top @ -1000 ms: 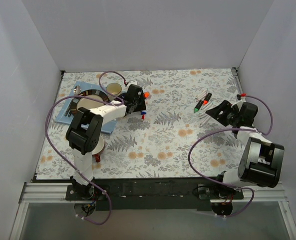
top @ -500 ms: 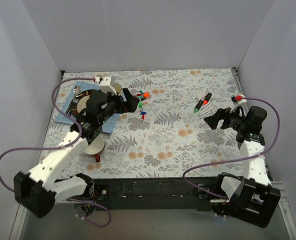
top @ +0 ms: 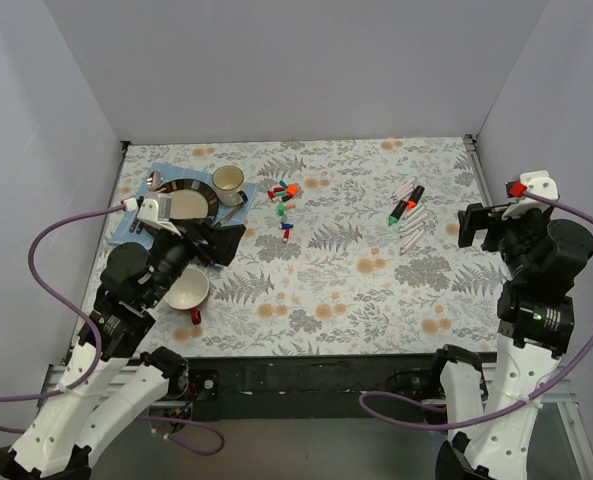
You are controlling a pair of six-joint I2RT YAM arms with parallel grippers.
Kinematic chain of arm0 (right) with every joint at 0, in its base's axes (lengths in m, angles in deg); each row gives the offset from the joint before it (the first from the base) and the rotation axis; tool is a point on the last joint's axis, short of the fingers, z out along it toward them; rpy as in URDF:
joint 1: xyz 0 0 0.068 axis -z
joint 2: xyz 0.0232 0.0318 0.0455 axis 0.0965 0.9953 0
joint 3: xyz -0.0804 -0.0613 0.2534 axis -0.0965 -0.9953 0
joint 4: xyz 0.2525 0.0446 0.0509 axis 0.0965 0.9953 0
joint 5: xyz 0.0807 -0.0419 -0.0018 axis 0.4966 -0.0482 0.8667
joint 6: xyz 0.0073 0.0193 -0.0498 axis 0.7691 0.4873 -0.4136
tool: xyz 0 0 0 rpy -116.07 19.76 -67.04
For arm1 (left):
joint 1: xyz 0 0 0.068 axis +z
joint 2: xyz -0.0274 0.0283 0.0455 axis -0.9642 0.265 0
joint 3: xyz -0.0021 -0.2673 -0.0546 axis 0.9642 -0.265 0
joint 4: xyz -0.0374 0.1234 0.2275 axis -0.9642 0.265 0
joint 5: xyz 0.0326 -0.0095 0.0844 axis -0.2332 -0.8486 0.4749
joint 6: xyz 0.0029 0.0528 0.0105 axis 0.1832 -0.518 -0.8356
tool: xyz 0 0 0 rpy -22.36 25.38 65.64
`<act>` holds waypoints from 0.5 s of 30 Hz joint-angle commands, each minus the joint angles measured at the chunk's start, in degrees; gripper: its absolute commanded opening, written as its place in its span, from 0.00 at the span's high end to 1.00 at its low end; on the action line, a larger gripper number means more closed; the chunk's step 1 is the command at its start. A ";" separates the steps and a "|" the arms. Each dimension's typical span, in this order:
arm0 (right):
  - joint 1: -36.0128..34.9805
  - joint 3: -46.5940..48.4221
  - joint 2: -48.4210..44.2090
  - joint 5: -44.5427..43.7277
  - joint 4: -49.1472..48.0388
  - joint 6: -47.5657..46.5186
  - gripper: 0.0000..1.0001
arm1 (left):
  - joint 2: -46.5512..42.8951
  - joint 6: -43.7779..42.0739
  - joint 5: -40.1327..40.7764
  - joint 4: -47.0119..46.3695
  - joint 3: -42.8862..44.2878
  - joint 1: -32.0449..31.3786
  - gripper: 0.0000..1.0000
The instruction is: Open the pen caps
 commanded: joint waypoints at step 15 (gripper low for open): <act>0.21 7.06 -1.77 -9.13 5.91 0.92 0.02 | -2.05 0.23 -0.32 9.35 7.16 0.34 0.02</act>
